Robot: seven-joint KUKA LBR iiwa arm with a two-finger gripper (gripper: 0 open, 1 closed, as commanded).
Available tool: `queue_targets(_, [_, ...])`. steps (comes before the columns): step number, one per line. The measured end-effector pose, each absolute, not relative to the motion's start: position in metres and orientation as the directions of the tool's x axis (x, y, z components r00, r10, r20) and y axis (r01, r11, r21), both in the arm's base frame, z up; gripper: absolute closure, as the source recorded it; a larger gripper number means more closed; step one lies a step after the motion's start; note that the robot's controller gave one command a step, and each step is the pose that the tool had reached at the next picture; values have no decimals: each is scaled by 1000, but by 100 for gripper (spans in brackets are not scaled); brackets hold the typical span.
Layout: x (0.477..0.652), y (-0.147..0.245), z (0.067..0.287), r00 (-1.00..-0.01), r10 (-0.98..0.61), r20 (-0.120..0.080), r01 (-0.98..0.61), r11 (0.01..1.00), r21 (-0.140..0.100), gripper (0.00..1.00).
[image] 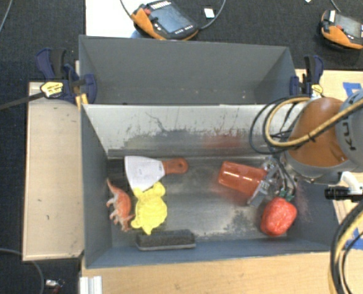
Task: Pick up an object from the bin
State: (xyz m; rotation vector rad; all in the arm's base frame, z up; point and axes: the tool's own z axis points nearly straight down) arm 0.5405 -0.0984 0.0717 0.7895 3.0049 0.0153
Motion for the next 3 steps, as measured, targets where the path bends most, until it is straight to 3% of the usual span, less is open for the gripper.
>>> queue_targets(1, [541,-98,72,-870,491,-31,491,871,18,100])
queue_targets(2, [537,-98,93,-872,490,-20,490,872,14,100])
queue_targets(3, [540,-99,137,-872,489,-32,489,872,18,100])
